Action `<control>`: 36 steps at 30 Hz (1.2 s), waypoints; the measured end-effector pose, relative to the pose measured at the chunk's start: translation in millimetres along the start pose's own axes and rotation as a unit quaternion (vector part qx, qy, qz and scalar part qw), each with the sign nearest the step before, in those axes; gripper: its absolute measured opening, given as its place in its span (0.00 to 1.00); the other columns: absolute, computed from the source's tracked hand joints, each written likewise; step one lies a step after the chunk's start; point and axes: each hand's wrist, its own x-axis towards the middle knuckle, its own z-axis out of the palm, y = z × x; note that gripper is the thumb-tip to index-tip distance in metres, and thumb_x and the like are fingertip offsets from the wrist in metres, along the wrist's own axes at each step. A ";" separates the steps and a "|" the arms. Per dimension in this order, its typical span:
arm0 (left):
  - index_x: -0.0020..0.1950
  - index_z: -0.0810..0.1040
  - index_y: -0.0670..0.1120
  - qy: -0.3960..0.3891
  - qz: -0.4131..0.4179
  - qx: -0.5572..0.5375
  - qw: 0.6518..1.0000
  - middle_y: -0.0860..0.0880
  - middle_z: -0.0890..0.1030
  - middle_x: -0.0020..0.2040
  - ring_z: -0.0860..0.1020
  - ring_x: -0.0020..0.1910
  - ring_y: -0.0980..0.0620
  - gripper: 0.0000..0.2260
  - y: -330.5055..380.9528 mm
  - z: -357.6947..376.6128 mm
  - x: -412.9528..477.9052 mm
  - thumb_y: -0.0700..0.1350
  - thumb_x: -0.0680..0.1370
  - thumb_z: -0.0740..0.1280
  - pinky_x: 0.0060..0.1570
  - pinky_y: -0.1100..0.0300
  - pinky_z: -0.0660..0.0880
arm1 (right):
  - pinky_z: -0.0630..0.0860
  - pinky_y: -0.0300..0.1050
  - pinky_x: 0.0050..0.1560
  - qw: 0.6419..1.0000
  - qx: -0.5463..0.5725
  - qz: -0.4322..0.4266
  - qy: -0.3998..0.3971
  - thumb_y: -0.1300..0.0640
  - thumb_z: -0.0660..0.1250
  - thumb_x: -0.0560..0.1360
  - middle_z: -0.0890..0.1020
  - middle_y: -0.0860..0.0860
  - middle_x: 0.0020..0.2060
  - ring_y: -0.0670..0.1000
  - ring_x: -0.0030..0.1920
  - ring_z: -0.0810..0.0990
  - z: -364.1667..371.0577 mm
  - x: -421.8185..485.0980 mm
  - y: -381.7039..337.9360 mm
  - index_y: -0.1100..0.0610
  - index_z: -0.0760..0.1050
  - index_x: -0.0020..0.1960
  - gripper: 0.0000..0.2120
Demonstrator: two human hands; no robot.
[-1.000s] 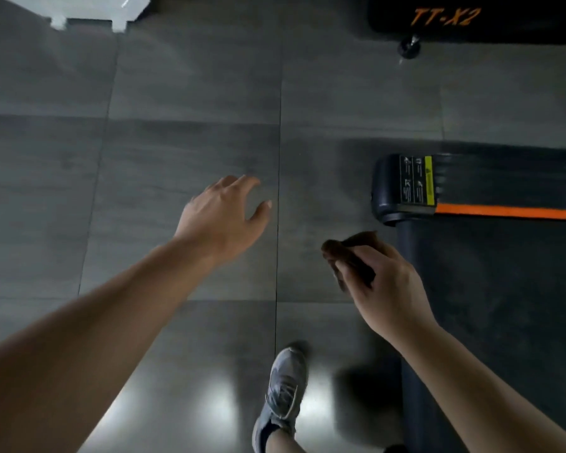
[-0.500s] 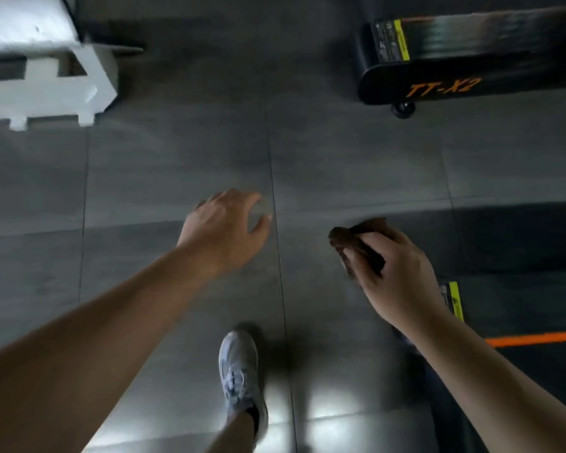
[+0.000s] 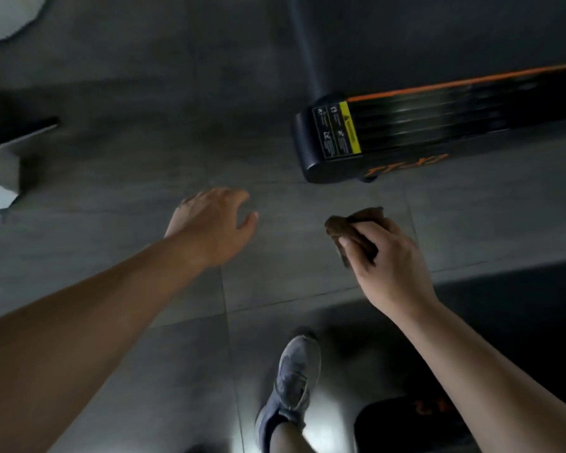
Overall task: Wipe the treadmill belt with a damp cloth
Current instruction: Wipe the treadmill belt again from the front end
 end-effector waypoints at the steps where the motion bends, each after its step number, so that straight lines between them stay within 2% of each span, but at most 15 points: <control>1: 0.71 0.76 0.51 0.001 0.003 -0.005 1.000 0.44 0.79 0.68 0.76 0.67 0.40 0.22 8.5 0.4 17.1 0.61 0.82 0.61 0.63 0.48 0.72 | 0.74 0.43 0.40 1.000 -0.002 -0.004 -0.003 0.48 0.67 0.79 0.80 0.50 0.49 0.53 0.43 0.79 -2.9 17.1 7.8 0.49 0.81 0.55 0.09; 7: 0.68 0.76 0.51 0.008 0.017 -0.030 0.999 0.46 0.79 0.64 0.76 0.64 0.41 0.20 36.0 -4.9 113.9 0.60 0.82 0.60 0.60 0.49 0.71 | 0.76 0.42 0.39 0.999 0.004 -0.034 0.001 0.47 0.65 0.79 0.80 0.47 0.51 0.47 0.42 0.78 -6.4 116.1 37.4 0.48 0.81 0.56 0.11; 12: 0.67 0.76 0.51 -0.003 0.010 -0.054 0.998 0.48 0.79 0.64 0.76 0.63 0.44 0.17 35.1 -12.9 192.6 0.58 0.83 0.60 0.59 0.50 0.71 | 0.76 0.43 0.44 0.999 0.001 -0.045 0.023 0.43 0.62 0.77 0.80 0.47 0.52 0.50 0.47 0.80 4.8 204.3 43.5 0.48 0.81 0.55 0.14; 16: 0.73 0.72 0.52 0.004 0.002 -0.075 0.997 0.48 0.78 0.67 0.75 0.66 0.44 0.20 27.6 -32.0 263.3 0.59 0.83 0.59 0.63 0.49 0.70 | 0.78 0.47 0.50 0.999 0.010 -0.048 0.023 0.44 0.63 0.77 0.81 0.48 0.54 0.51 0.50 0.81 10.0 276.5 35.8 0.49 0.81 0.55 0.14; 21: 0.70 0.73 0.51 -0.003 -0.002 -0.068 0.998 0.47 0.78 0.65 0.76 0.63 0.42 0.19 22.9 -60.0 341.3 0.59 0.83 0.58 0.60 0.49 0.71 | 0.73 0.41 0.48 0.998 -0.007 -0.060 0.005 0.49 0.68 0.79 0.80 0.49 0.52 0.49 0.49 0.79 9.3 364.6 26.3 0.51 0.81 0.57 0.09; 25: 0.65 0.74 0.50 -0.002 -0.001 -0.054 0.999 0.46 0.79 0.61 0.76 0.60 0.42 0.17 27.3 -79.6 393.4 0.58 0.84 0.58 0.55 0.50 0.70 | 0.71 0.37 0.46 0.997 -0.005 -0.076 0.001 0.48 0.66 0.80 0.80 0.48 0.51 0.44 0.47 0.76 9.8 427.3 28.9 0.50 0.80 0.57 0.09; 28: 0.67 0.73 0.50 -0.001 -0.008 -0.054 0.998 0.46 0.78 0.63 0.76 0.62 0.42 0.17 35.6 -86.6 425.4 0.58 0.84 0.58 0.57 0.49 0.70 | 0.70 0.35 0.45 0.996 0.005 -0.091 0.007 0.49 0.66 0.80 0.78 0.47 0.50 0.43 0.47 0.75 7.7 465.7 33.7 0.52 0.81 0.58 0.10; 32: 0.68 0.73 0.50 0.028 -0.034 -0.064 0.997 0.46 0.78 0.64 0.76 0.63 0.41 0.18 46.3 -90.3 465.9 0.58 0.83 0.59 0.59 0.48 0.72 | 0.75 0.40 0.44 0.991 0.014 -0.129 0.011 0.48 0.65 0.80 0.79 0.48 0.48 0.46 0.45 0.77 8.6 517.1 39.6 0.52 0.81 0.57 0.11; 36: 0.68 0.72 0.50 0.066 -0.074 -0.114 0.988 0.46 0.77 0.64 0.76 0.62 0.42 0.18 53.3 -84.9 505.2 0.58 0.83 0.59 0.55 0.48 0.72 | 0.75 0.43 0.44 0.985 0.008 -0.170 0.021 0.49 0.67 0.80 0.79 0.51 0.48 0.47 0.45 0.76 23.0 575.4 42.4 0.53 0.80 0.57 0.11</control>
